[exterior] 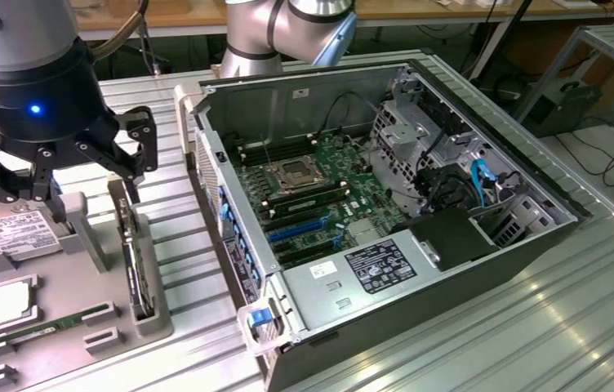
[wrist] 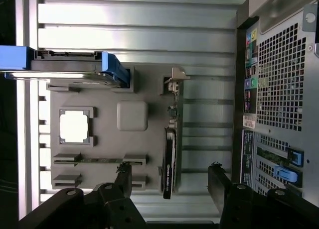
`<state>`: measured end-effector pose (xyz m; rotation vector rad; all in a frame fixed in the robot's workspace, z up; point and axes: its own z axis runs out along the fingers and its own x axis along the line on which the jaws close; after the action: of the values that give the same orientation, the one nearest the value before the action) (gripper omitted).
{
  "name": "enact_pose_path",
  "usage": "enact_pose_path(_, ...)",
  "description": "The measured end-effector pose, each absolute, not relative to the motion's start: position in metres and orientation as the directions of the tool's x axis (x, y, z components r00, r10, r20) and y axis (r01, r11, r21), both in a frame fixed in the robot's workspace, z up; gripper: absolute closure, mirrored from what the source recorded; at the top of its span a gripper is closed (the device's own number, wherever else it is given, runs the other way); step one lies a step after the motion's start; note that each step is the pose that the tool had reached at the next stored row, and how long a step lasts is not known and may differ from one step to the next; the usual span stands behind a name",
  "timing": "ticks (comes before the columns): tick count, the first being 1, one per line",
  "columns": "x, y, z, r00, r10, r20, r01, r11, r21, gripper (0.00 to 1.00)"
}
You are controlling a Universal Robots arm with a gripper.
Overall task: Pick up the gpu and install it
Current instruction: 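Pick up the gpu and move the gpu toward the slot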
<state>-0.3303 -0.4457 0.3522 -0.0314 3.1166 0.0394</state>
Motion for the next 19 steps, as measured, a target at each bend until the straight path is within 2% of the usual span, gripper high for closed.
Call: enact_pose_path(19,-0.328,-0.447,0.330,-0.999,-0.020,-0.025,-0.020,1.000,0.022,0.28)
